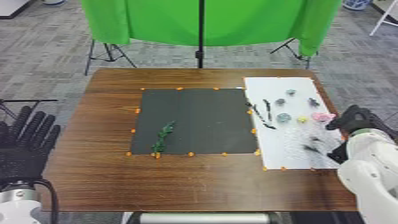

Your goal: Arrange flowers

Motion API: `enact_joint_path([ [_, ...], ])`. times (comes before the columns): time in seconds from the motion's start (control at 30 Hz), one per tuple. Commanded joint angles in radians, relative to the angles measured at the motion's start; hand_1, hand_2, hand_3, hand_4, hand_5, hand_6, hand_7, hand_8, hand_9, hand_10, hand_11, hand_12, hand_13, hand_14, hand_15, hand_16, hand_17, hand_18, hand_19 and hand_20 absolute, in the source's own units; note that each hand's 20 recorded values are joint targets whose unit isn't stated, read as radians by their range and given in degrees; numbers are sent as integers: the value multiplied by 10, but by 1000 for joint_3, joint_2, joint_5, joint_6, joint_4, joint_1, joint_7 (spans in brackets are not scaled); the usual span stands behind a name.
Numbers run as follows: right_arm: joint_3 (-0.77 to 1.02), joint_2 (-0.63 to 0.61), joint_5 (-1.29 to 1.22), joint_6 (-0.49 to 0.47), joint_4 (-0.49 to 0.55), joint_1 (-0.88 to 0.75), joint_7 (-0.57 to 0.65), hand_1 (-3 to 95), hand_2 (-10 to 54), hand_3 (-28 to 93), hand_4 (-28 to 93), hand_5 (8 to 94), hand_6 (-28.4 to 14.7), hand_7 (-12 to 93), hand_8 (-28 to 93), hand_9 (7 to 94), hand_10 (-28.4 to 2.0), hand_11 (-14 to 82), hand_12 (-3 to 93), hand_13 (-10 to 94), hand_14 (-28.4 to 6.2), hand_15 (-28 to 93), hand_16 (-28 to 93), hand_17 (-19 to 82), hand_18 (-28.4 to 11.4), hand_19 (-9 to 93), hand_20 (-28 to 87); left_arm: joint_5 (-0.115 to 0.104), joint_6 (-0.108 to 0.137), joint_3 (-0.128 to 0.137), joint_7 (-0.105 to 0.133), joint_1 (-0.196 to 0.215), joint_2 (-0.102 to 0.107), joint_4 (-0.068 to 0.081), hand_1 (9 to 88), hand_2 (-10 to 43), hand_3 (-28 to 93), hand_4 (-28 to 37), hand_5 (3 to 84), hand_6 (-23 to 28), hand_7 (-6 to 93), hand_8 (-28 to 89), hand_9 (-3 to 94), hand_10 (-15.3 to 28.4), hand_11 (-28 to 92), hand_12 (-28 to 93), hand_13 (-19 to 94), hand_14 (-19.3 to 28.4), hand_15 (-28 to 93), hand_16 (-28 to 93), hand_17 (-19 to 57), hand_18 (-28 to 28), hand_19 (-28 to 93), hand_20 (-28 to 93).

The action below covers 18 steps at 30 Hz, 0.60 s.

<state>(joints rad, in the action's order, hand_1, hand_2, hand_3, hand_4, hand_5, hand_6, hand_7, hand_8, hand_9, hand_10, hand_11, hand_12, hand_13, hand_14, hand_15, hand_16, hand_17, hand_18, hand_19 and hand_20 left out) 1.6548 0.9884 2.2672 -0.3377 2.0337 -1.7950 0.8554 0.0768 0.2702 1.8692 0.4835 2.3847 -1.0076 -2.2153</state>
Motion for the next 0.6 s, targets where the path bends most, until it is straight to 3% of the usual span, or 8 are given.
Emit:
enact_joint_path([
  [0.03,-3,8,5,-85,-14,-41,32,425,-95,728,-282,629,-76,122,-97,611,-190,143,165,581,-155,535,193,282,-244,851,329,-3,-6,0,6,20,-15,-5,219,124,791,-283,398,62,104,-103,350,123,131,79,288,115,125,-13,-43,114,277,109],
  [0.3,-2,22,-14,-116,-32,-57,40,467,-95,731,-283,666,-58,146,-101,638,-178,161,171,595,-144,558,207,285,-242,852,352,-2,-7,-1,2,20,-18,-5,219,124,790,-283,398,62,104,-103,351,123,133,81,287,117,130,-13,-44,115,279,109],
  [0.43,-16,24,1,-69,-40,-64,40,482,-95,741,-283,698,-41,174,-106,675,-169,174,175,620,-137,565,214,296,-239,855,362,1,-5,-3,-5,19,-19,-2,218,125,790,-283,398,62,104,-103,352,123,133,81,287,118,132,-13,-44,115,279,108],
  [0.47,-21,23,-4,-51,-42,-64,45,511,-95,712,-282,721,-41,182,-40,697,-166,183,182,634,-134,561,232,302,-238,856,365,-4,-4,-5,-6,16,-21,0,219,125,790,-283,398,62,104,-103,352,123,133,81,287,118,132,-13,-44,115,279,108],
  [0.53,-23,24,-13,-30,-38,-64,49,570,-95,659,-281,762,-41,199,44,742,-154,180,226,658,-128,548,294,315,-236,858,369,-4,-2,-7,-8,14,-24,1,219,125,789,-283,398,62,105,-103,353,124,133,81,287,118,133,-13,-44,115,278,108],
  [0.6,-26,26,-15,2,-27,-65,46,587,-95,689,-280,789,-34,259,84,818,-140,102,352,686,-121,542,344,330,-237,867,369,-1,-3,-6,-6,17,-22,0,218,125,789,-283,398,61,104,-103,353,124,133,81,287,118,133,-13,-44,115,278,108],
])
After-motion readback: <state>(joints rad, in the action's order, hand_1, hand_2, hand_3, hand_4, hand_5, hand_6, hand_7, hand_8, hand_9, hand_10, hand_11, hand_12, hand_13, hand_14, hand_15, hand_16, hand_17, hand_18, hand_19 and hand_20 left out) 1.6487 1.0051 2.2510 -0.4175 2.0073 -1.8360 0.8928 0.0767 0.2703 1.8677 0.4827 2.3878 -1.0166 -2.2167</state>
